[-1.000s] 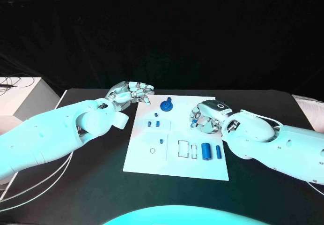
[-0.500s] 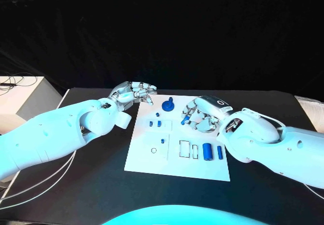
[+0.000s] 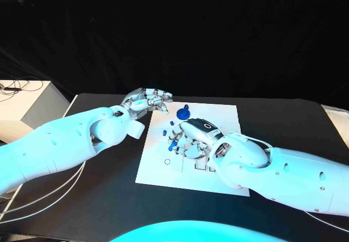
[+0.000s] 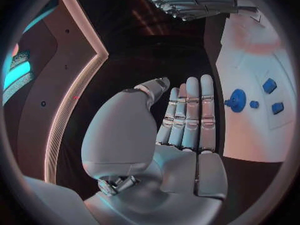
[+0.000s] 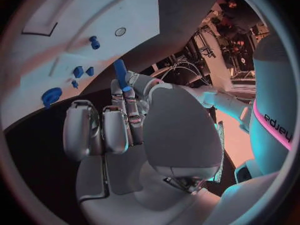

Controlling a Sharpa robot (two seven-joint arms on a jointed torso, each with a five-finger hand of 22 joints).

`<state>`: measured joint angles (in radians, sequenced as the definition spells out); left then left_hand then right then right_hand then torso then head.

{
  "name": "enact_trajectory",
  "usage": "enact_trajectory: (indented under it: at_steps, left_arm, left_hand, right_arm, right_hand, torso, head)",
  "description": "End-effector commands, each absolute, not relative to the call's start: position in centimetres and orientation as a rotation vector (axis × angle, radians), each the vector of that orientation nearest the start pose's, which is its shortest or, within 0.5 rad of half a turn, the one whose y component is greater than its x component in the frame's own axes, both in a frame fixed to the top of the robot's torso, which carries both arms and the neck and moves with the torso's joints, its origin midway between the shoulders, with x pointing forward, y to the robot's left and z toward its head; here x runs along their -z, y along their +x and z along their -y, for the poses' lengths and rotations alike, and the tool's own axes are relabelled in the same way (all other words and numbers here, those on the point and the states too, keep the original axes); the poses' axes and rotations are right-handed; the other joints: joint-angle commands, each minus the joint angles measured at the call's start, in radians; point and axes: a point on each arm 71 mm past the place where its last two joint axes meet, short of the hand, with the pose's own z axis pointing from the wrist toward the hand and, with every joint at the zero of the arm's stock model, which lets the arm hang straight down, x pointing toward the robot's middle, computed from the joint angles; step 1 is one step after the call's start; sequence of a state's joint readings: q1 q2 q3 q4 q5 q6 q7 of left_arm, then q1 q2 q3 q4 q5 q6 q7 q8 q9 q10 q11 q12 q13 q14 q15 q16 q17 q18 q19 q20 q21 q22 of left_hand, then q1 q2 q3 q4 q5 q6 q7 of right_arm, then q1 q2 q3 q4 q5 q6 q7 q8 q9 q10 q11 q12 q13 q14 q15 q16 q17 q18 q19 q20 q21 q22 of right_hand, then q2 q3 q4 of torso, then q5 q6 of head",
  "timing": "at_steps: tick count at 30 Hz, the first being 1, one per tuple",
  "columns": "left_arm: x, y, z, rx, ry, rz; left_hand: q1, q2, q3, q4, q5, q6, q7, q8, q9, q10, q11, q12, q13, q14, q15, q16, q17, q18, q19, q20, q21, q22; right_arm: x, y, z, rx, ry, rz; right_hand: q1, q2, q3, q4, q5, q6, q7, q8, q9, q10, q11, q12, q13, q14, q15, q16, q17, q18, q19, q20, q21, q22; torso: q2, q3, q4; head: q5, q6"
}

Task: Assemble the parts on the task board

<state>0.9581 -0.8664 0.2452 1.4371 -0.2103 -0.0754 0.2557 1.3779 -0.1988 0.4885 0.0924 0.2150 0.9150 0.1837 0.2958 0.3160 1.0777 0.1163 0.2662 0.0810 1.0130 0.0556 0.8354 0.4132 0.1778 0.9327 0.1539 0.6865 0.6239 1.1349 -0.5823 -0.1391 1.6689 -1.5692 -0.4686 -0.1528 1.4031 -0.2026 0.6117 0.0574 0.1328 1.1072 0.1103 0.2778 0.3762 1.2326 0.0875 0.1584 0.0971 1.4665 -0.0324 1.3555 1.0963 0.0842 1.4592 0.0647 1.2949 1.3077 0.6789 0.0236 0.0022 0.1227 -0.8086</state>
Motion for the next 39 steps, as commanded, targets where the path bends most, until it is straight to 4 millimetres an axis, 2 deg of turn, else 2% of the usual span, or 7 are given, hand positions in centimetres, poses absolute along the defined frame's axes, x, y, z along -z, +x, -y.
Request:
enact_trajectory:
  at_steps: [1, 9, 12, 16, 19, 33, 39]
  left_arm:
    - [20.4, 49.0, -24.0, 1.628, -1.082, -1.539]
    - [20.5, 49.0, -23.9, 1.631, -1.082, -1.541]
    - [20.5, 49.0, -23.9, 1.63, -1.083, -1.541]
    - [20.5, 49.0, -23.8, 1.632, -1.082, -1.541]
    - [20.5, 49.0, -23.8, 1.632, -1.082, -1.542]
    - [20.5, 49.0, -23.8, 1.632, -1.082, -1.542]
    - [20.5, 49.0, -23.8, 1.633, -1.082, -1.542]
  left_hand:
    - [0.005, 0.008, -0.005, 0.003, -0.001, 0.0, 0.003, -0.006, -0.002, 0.002, 0.007, -0.003, 0.0, 0.0, 0.002, -0.003, -0.001, 0.003, 0.005, -0.001, -0.006, -0.001]
    - [0.005, 0.008, -0.005, 0.003, -0.001, 0.0, 0.003, -0.006, -0.002, 0.002, 0.007, -0.003, 0.0, 0.0, 0.002, -0.003, -0.001, 0.003, 0.005, -0.001, -0.006, -0.001]
    - [0.005, 0.008, -0.005, 0.003, -0.001, 0.0, 0.003, -0.006, -0.002, 0.002, 0.007, -0.003, 0.0, 0.0, 0.002, -0.003, -0.001, 0.003, 0.005, -0.001, -0.006, -0.001]
    - [0.005, 0.008, -0.005, 0.003, -0.001, 0.0, 0.003, -0.006, -0.002, 0.002, 0.007, -0.003, 0.0, 0.0, 0.002, -0.003, -0.001, 0.003, 0.005, -0.001, -0.006, -0.001]
    - [0.005, 0.008, -0.005, 0.003, -0.001, 0.0, 0.003, -0.006, -0.002, 0.002, 0.007, -0.003, 0.0, 0.0, 0.002, -0.003, -0.001, 0.003, 0.005, -0.001, -0.006, -0.001]
    - [0.005, 0.008, -0.005, 0.003, -0.001, 0.0, 0.003, -0.006, -0.002, 0.002, 0.007, -0.003, 0.0, 0.0, 0.002, -0.003, -0.001, 0.003, 0.005, -0.001, -0.006, -0.001]
    - [0.005, 0.008, -0.005, 0.003, -0.001, 0.0, 0.003, -0.006, -0.002, 0.002, 0.007, -0.003, 0.0, 0.0, 0.002, -0.003, -0.001, 0.003, 0.005, -0.001, -0.006, -0.001]
  right_arm:
    - [21.5, 39.4, 3.1, -1.007, -0.421, -1.559]
    - [23.1, 39.2, 2.1, -0.98, -0.47, -1.589]
    - [23.5, 39.2, 2.0, -0.966, -0.481, -1.596]
    - [23.9, 39.2, 1.8, -0.954, -0.485, -1.601]
    - [24.1, 39.1, 1.8, -0.947, -0.486, -1.607]
    - [24.9, 39.3, 1.6, -0.917, -0.511, -1.639]
    - [25.3, 39.2, 1.4, -0.917, -0.514, -1.646]
  right_hand:
    - [0.013, 0.023, 0.008, 0.001, 0.005, -0.004, 0.003, 0.006, 0.001, 0.053, -0.047, 0.005, 0.031, 0.019, -0.005, 0.001, 0.0, -0.018, 0.0, -0.001, -0.005, 0.01]
    - [0.013, 0.023, 0.008, 0.0, 0.005, -0.004, 0.003, 0.006, 0.002, 0.053, -0.046, 0.004, 0.032, 0.019, -0.005, 0.0, -0.002, -0.018, 0.0, -0.001, -0.007, 0.008]
    - [0.013, 0.023, 0.009, 0.0, 0.005, -0.004, 0.003, 0.006, 0.002, 0.053, -0.046, 0.004, 0.032, 0.019, -0.005, 0.0, -0.002, -0.018, 0.0, -0.001, -0.007, 0.008]
    - [0.013, 0.023, 0.009, 0.0, 0.005, -0.004, 0.003, 0.006, 0.002, 0.053, -0.046, 0.004, 0.032, 0.019, -0.005, 0.0, -0.002, -0.018, 0.0, -0.001, -0.007, 0.008]
    - [0.012, 0.023, 0.009, -0.001, 0.005, -0.005, 0.003, 0.007, 0.003, 0.053, -0.046, 0.003, 0.032, 0.019, -0.005, -0.001, -0.004, -0.017, -0.001, -0.001, -0.009, 0.006]
    - [0.012, 0.023, 0.01, -0.002, 0.006, -0.006, 0.004, 0.007, 0.003, 0.053, -0.046, 0.003, 0.032, 0.019, -0.005, -0.001, -0.003, -0.017, -0.001, 0.0, -0.009, 0.007]
    - [0.012, 0.023, 0.01, -0.002, 0.006, -0.006, 0.004, 0.007, 0.003, 0.053, -0.046, 0.003, 0.032, 0.019, -0.005, -0.001, -0.003, -0.017, -0.001, 0.0, -0.009, 0.007]
  torso:
    - [0.001, -0.0021, -0.0029]
    - [0.0, 0.0015, -0.0013]
    - [-0.001, 0.002, -0.002]
    - [-0.001, 0.0011, -0.001]
    - [-0.001, 0.0022, -0.0016]
    - [0.0, 0.0033, -0.0018]
    - [0.0, 0.0023, -0.0022]
  head:
    - [0.01, -0.007]
    - [0.025, -0.019]
    - [0.036, -0.026]
    - [0.04, -0.029]
    - [0.044, -0.031]
    - [0.045, -0.038]
    - [0.045, -0.039]
